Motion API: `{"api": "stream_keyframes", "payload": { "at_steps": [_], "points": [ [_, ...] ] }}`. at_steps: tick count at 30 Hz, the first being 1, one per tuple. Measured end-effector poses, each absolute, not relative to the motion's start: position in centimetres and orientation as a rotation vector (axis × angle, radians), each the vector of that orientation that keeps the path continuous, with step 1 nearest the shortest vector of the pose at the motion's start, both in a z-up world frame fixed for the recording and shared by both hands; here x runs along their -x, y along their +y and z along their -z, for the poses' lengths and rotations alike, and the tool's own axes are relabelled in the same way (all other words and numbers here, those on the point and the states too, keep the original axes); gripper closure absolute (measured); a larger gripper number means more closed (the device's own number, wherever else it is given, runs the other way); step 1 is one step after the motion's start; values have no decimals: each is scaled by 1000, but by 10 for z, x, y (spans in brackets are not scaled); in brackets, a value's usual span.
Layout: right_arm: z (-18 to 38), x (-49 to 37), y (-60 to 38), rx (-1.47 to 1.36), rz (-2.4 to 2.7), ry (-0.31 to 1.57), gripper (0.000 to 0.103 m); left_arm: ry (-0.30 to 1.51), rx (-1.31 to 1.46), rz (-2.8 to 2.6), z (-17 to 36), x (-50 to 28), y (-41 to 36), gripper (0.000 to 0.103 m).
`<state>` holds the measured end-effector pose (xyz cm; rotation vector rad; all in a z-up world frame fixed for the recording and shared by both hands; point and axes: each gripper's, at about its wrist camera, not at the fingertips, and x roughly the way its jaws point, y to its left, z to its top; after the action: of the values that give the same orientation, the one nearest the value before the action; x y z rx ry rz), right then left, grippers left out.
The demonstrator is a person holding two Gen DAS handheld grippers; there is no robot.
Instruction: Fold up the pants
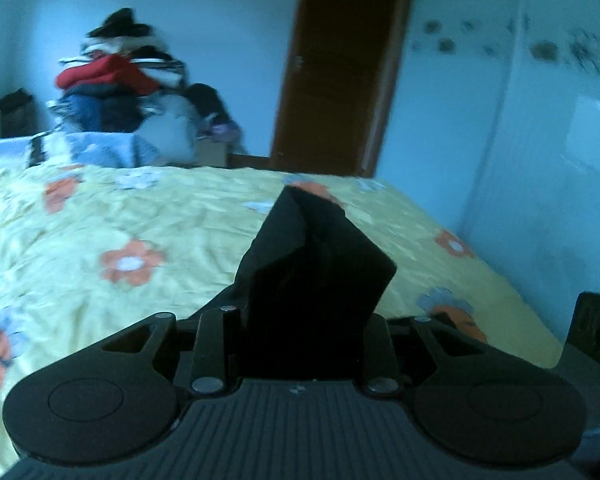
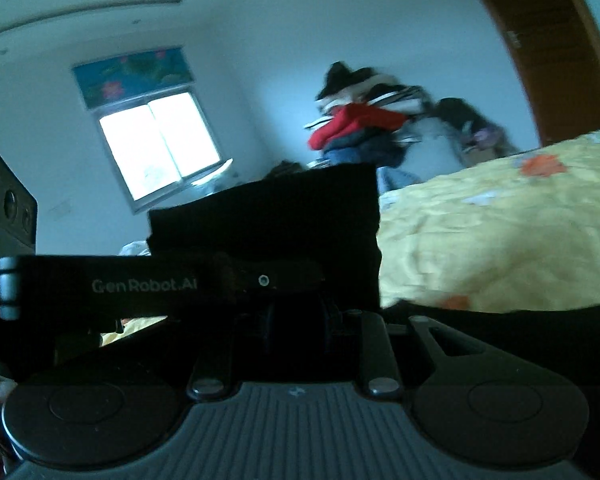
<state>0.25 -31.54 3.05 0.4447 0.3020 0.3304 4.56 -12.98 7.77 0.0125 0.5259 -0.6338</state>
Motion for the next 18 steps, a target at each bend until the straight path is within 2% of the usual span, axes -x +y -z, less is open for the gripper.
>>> {"api": "stream_keyframes", "payload": {
  "at_steps": [8, 18],
  "points": [
    [-9, 25, -382, -529, -206, 308, 80, 556, -97, 735, -53, -40, -210, 75],
    [11, 47, -427, -529, -108, 347, 80, 585, -139, 783, -29, -29, -269, 74]
  ]
}}
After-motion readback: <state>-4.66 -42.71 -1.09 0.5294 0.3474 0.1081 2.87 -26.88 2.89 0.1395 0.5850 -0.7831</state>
